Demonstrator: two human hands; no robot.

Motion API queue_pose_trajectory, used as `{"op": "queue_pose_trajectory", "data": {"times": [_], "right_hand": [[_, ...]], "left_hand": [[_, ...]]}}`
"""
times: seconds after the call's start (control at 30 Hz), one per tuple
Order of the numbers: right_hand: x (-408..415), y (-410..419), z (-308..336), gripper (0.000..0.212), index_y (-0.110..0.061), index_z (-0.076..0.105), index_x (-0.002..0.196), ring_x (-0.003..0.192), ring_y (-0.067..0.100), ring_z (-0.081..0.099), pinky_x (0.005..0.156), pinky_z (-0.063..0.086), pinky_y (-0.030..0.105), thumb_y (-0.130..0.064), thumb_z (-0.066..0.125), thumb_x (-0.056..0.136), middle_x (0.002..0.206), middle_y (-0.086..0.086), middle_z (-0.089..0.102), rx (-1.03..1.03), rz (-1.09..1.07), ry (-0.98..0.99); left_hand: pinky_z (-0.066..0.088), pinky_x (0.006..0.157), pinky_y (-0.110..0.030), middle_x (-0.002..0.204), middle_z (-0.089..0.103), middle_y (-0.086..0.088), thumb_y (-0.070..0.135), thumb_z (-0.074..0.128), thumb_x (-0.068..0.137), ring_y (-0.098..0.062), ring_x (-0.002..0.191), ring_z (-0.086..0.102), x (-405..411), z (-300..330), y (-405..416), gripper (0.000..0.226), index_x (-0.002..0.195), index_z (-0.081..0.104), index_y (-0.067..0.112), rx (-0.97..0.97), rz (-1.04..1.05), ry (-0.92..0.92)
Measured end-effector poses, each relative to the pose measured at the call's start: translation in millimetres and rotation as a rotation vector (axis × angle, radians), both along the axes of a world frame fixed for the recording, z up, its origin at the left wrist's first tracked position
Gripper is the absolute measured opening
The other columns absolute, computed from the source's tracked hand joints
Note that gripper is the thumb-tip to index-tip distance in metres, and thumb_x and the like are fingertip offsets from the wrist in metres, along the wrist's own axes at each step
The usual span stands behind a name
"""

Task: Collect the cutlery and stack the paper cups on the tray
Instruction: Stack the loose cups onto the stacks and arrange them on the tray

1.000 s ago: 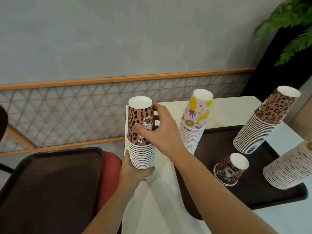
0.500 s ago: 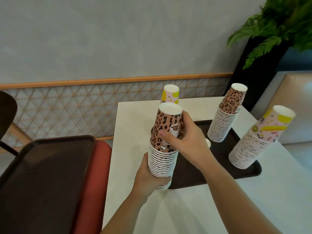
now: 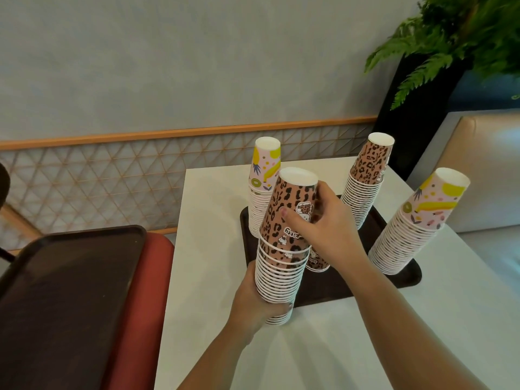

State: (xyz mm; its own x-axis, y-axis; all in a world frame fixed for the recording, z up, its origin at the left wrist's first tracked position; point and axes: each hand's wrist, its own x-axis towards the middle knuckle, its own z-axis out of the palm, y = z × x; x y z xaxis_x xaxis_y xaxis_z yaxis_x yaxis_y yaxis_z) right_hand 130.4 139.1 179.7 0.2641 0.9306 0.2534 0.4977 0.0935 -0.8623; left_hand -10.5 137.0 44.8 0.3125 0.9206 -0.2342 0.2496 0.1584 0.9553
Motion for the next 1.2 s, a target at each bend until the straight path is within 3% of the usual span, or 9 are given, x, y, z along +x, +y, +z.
{"op": "queue_pose_trajectory", "data": {"times": [0.17, 0.3, 0.4, 0.5, 0.6, 0.73, 0.83, 1.0, 1.2], "right_hand": [[6, 3, 9, 0.052, -0.020, 0.049, 0.122, 0.101, 0.005, 0.061, 0.084, 0.053, 0.023, -0.032, 0.070, 0.076, 0.108, -0.010, 0.064, 0.030, -0.017, 0.030], [18, 9, 19, 0.048, -0.019, 0.052, 0.116, 0.099, 0.011, 0.064, 0.083, 0.056, 0.038, -0.037, 0.069, 0.074, 0.109, -0.005, 0.066, 0.072, -0.064, 0.119], [29, 15, 28, 0.044, -0.018, 0.055, 0.111, 0.097, 0.013, 0.067, 0.081, 0.056, 0.039, -0.039, 0.066, 0.074, 0.107, -0.003, 0.068, 0.112, -0.081, 0.273], [43, 20, 40, 0.022, -0.017, 0.058, 0.101, 0.091, 0.012, 0.069, 0.077, 0.056, 0.031, -0.027, 0.062, 0.082, 0.100, -0.002, 0.069, 0.234, -0.133, 0.534], [66, 21, 45, 0.005, -0.018, 0.058, 0.092, 0.091, 0.014, 0.069, 0.084, 0.057, 0.038, -0.021, 0.057, 0.088, 0.098, 0.002, 0.069, 0.350, -0.264, 0.672], [91, 28, 16, 0.021, -0.020, 0.058, 0.098, 0.098, 0.014, 0.066, 0.087, 0.055, 0.037, -0.033, 0.060, 0.081, 0.105, 0.003, 0.067, 0.360, -0.433, 0.595], [89, 27, -23, 0.041, -0.010, 0.052, 0.117, 0.102, 0.010, 0.059, 0.085, 0.053, 0.025, -0.028, 0.064, 0.082, 0.110, -0.003, 0.061, 0.264, -0.526, 0.331], [77, 26, -81, 0.058, -0.010, 0.044, 0.129, 0.105, 0.009, 0.052, 0.087, 0.042, 0.023, -0.026, 0.070, 0.080, 0.122, 0.005, 0.059, 0.064, -0.454, 0.062], [78, 29, -112, 0.074, -0.016, 0.036, 0.138, 0.126, 0.021, 0.046, 0.102, 0.041, 0.035, -0.032, 0.073, 0.076, 0.135, 0.003, 0.050, -0.128, -0.319, 0.057]], "left_hand": [[0.050, 0.096, -0.038, 0.120, 0.059, 0.013, 0.017, 0.090, 0.051, -0.013, 0.113, 0.056, 5, -1, 0, 0.090, 0.122, 0.040, 0.041, -0.004, 0.011, 0.009], [0.050, 0.098, -0.042, 0.124, 0.058, 0.009, 0.023, 0.088, 0.047, -0.016, 0.116, 0.055, 7, -3, 0, 0.097, 0.130, 0.039, 0.036, 0.003, 0.014, 0.031], [0.050, 0.098, -0.042, 0.125, 0.058, 0.008, 0.021, 0.089, 0.049, -0.017, 0.116, 0.054, 8, -7, 2, 0.099, 0.133, 0.039, 0.030, -0.004, 0.028, 0.054], [0.050, 0.098, -0.041, 0.124, 0.057, 0.008, 0.024, 0.089, 0.047, -0.018, 0.117, 0.054, 7, -9, 5, 0.101, 0.133, 0.039, 0.030, -0.007, 0.047, 0.068], [0.051, 0.097, -0.043, 0.124, 0.058, 0.006, 0.020, 0.090, 0.048, -0.019, 0.115, 0.055, 7, -10, 7, 0.097, 0.130, 0.039, 0.031, -0.016, 0.062, 0.063], [0.052, 0.094, -0.040, 0.120, 0.059, 0.008, 0.014, 0.091, 0.049, -0.017, 0.112, 0.056, 7, -12, 9, 0.096, 0.128, 0.039, 0.033, -0.022, 0.080, 0.031], [0.053, 0.092, -0.038, 0.117, 0.061, 0.010, 0.021, 0.089, 0.041, -0.015, 0.110, 0.058, 9, -14, 10, 0.097, 0.124, 0.041, 0.036, -0.021, 0.086, 0.006], [0.052, 0.082, -0.025, 0.114, 0.063, 0.013, 0.025, 0.087, 0.039, -0.007, 0.106, 0.060, 10, -16, 10, 0.095, 0.123, 0.043, 0.037, -0.003, 0.076, -0.018], [0.050, 0.083, -0.023, 0.117, 0.059, 0.015, 0.014, 0.090, 0.048, -0.006, 0.106, 0.057, 14, -12, 10, 0.094, 0.124, 0.040, 0.036, 0.003, 0.063, -0.009]]}}
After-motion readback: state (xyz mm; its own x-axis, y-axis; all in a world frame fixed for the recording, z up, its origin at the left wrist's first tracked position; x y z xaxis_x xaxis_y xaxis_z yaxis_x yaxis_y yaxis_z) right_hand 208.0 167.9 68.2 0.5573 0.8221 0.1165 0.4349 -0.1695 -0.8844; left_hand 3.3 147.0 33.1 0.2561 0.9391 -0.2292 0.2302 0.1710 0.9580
